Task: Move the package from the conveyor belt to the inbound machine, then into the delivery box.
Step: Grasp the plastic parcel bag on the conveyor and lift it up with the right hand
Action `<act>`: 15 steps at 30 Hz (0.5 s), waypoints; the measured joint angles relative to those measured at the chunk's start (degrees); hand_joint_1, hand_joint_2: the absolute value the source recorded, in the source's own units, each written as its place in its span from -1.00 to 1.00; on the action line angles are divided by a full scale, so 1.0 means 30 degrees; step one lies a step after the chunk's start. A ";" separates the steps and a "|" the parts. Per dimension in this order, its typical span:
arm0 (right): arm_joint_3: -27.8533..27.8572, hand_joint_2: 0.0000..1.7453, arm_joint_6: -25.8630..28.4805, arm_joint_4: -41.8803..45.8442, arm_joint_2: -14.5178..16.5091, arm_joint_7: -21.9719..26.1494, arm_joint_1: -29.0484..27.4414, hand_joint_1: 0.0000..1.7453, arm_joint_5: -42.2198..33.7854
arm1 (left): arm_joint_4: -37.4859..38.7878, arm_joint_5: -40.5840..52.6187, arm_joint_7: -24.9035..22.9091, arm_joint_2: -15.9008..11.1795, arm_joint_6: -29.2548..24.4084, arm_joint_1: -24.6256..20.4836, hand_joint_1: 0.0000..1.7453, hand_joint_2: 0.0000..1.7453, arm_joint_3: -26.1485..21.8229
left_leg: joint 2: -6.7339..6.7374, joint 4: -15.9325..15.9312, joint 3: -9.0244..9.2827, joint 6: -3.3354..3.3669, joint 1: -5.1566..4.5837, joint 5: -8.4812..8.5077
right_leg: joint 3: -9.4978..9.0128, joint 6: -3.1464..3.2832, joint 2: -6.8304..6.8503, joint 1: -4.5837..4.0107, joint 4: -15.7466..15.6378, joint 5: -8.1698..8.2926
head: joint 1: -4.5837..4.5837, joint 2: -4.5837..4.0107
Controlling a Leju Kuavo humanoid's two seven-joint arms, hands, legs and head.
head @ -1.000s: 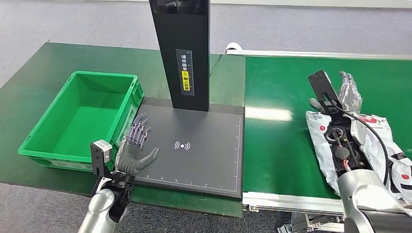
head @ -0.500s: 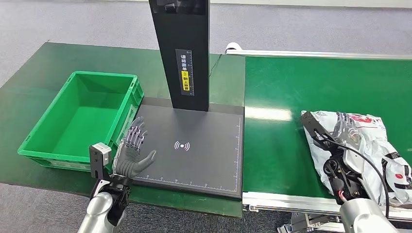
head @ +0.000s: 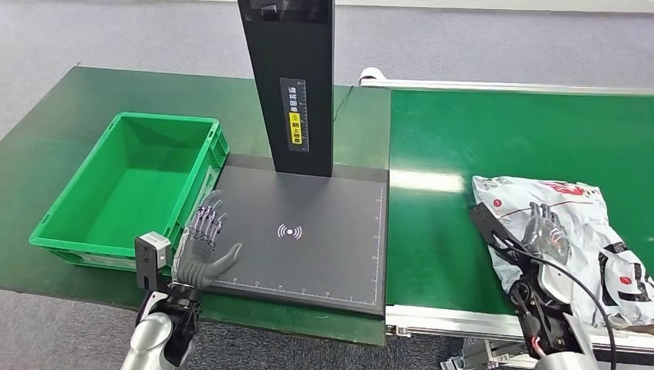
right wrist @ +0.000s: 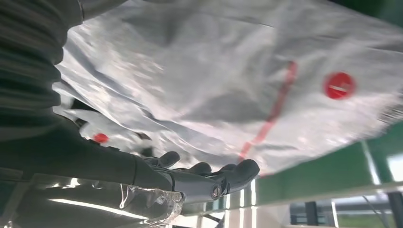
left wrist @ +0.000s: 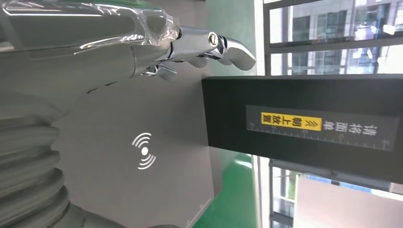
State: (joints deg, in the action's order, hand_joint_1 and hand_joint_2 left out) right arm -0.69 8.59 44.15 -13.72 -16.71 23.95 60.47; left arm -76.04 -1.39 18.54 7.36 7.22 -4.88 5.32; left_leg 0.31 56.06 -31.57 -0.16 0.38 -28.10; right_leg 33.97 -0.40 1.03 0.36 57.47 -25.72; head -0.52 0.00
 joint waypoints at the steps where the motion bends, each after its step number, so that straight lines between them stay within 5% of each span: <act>1: 0.0298 1.00 -0.0093 0.0735 0.0044 -0.0189 -0.0729 -1.00 0.0072 | -0.0062 0.0040 -0.0077 0.0015 0.0016 0.0055 -1.00 1.00 -0.0075 | -0.0008 -0.0001 -0.0005 -0.0002 0.0000 -0.0006 | 0.0000 -0.0008 0.0005 0.0000 0.0000 -0.0010 | 0.0004 0.0000; 8: 0.3030 1.00 -0.0770 0.5063 0.0545 -0.2087 -0.5053 -1.00 0.3291 | -0.0142 0.0168 -0.0226 0.0169 0.0107 0.0260 -1.00 1.00 -0.0263 | -0.0002 -0.0006 -0.0023 0.0000 -0.0002 -0.0033 | 0.0002 -0.0025 0.0014 0.0004 -0.0002 -0.0031 | 0.0002 0.0000; 15: 0.4776 1.00 -0.2026 0.7285 0.1179 -0.2208 -0.6827 -1.00 0.4787 | -0.0271 0.0168 -0.0274 0.0388 0.0107 0.0470 -1.00 1.00 -0.0266 | 0.0014 -0.0005 -0.0006 0.0000 -0.0002 -0.0033 | -0.0001 -0.0023 0.0006 0.0005 -0.0005 -0.0030 | 0.0002 0.0000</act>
State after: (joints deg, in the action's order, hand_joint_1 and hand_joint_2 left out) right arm 13.64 2.52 66.00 -10.19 -23.33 3.47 74.83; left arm -76.85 -0.89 17.72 8.52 7.54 -3.47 4.52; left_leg 0.35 56.05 -31.59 -0.16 0.37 -28.20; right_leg 33.97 -0.47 1.05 0.38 57.45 -25.81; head -0.52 0.00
